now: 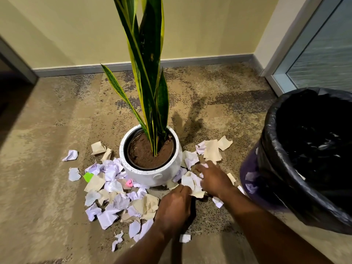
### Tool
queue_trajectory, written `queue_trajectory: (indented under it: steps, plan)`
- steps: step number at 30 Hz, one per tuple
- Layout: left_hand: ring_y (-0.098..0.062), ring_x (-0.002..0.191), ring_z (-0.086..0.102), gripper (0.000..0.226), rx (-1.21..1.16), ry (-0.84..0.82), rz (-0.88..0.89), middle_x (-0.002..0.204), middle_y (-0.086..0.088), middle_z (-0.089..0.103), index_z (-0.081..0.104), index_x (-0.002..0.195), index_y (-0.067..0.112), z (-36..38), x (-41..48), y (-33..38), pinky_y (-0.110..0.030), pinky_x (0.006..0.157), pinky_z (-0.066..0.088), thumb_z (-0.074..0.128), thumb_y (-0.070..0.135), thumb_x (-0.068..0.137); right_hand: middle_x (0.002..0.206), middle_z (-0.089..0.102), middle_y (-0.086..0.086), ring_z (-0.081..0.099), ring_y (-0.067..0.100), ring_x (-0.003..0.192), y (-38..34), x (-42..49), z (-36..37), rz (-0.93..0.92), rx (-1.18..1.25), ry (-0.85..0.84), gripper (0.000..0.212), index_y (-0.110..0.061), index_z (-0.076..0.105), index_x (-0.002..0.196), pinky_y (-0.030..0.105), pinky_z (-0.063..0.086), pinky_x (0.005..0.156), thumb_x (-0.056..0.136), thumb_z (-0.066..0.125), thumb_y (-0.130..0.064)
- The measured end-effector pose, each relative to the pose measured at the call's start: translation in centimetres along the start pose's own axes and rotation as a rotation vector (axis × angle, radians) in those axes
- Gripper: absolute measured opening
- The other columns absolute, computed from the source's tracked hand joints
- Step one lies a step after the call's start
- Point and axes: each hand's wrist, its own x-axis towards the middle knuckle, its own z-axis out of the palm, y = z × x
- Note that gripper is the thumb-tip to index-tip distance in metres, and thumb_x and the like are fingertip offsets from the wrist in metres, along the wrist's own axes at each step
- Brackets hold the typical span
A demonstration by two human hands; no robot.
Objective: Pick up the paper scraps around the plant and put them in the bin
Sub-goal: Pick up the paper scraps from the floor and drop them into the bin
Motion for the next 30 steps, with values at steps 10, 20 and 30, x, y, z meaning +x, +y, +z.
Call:
queue_trajectory:
  steps: [10, 20, 30]
  plan:
    - [-0.011, 0.069, 0.059, 0.029, -0.082, 0.060, -0.103, 0.091, 0.009, 0.064, 0.058, 0.097, 0.030, -0.6, -0.1, -0.1, -0.025, 0.060, 0.049, 0.036, 0.045, 0.086, 0.107, 0.057, 0.009, 0.063, 0.032, 0.089, 1.2, -0.9, -0.1, 0.054, 0.045, 0.189, 0.023, -0.024, 0.063, 0.109, 0.033, 0.051, 0.075, 0.089, 0.053, -0.022]
    - [-0.002, 0.057, 0.052, 0.019, -0.155, 0.089, -0.207, 0.069, 0.010, 0.058, 0.055, 0.082, 0.029, -1.2, 0.8, 0.5, -0.023, 0.050, 0.040, 0.047, 0.027, 0.100, 0.069, 0.057, 0.008, 0.052, 0.027, 0.062, 1.0, -1.5, -3.9, 0.338, 0.396, 0.274, 0.015, -0.014, 0.050, 0.067, 0.030, 0.040, 0.057, 0.080, 0.057, -0.011]
    - [-0.001, 0.054, 0.054, 0.020, -0.365, 0.212, -0.286, 0.060, 0.016, 0.055, 0.055, 0.074, 0.030, -6.0, 2.3, 5.4, -0.019, 0.052, 0.033, 0.058, 0.022, 0.092, 0.070, 0.057, 0.014, 0.051, 0.030, 0.067, -4.6, -4.1, -10.8, 0.203, 0.484, 0.420, 0.010, -0.006, 0.055, 0.070, 0.036, 0.041, 0.057, 0.080, 0.055, -0.007]
